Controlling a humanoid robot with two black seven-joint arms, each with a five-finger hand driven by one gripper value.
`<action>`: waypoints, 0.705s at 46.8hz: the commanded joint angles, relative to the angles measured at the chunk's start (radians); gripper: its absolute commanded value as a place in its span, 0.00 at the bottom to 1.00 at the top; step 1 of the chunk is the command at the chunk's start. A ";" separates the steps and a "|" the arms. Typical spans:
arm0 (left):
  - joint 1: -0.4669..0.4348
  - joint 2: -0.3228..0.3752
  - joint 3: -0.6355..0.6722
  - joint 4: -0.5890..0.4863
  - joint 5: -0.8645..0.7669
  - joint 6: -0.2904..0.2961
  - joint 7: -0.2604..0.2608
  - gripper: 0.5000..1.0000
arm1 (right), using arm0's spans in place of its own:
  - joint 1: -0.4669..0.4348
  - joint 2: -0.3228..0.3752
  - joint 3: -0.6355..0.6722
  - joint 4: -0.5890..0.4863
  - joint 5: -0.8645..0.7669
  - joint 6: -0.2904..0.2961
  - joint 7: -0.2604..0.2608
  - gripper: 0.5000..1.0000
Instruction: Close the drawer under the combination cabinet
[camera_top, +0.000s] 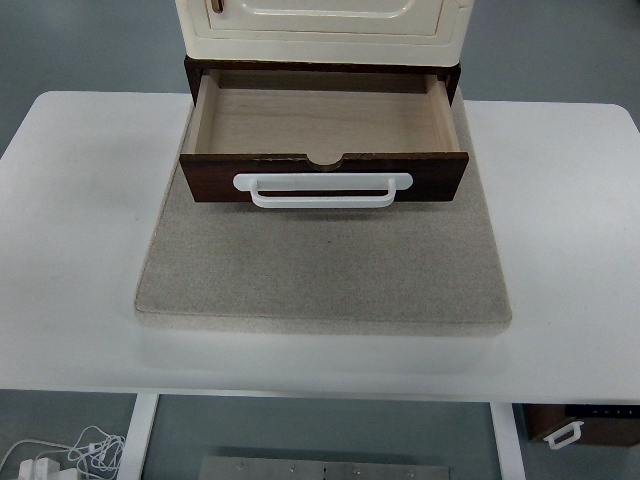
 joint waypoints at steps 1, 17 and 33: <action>-0.020 0.055 -0.002 -0.066 0.027 0.009 0.001 1.00 | 0.000 0.000 0.000 -0.001 0.000 -0.001 0.000 0.90; -0.102 0.209 -0.004 -0.274 0.182 0.000 0.000 1.00 | 0.000 0.000 0.000 0.000 0.000 -0.001 0.000 0.90; -0.107 0.305 -0.002 -0.531 0.335 -0.001 -0.011 1.00 | 0.000 0.000 0.000 -0.001 0.000 -0.001 0.000 0.90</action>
